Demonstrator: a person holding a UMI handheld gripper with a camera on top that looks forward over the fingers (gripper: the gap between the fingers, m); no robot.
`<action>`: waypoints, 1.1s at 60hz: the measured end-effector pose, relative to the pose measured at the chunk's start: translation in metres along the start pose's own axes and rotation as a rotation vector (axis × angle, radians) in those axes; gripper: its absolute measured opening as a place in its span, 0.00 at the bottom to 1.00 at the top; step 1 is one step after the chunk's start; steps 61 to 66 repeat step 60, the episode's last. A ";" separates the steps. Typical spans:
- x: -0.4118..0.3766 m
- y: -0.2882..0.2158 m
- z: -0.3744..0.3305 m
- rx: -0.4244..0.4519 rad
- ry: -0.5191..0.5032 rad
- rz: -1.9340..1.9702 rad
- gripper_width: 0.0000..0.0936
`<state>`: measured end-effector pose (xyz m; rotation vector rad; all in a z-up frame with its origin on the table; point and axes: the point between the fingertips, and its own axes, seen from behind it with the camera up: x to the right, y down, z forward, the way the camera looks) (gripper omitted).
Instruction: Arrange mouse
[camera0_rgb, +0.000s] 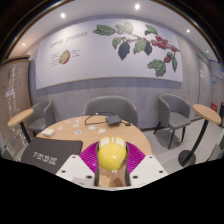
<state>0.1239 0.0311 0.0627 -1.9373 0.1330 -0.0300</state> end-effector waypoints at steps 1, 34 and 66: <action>-0.012 -0.011 -0.006 0.024 -0.009 -0.005 0.37; -0.245 0.084 0.016 -0.153 -0.102 -0.119 0.40; -0.199 0.069 -0.055 -0.189 -0.331 -0.143 0.93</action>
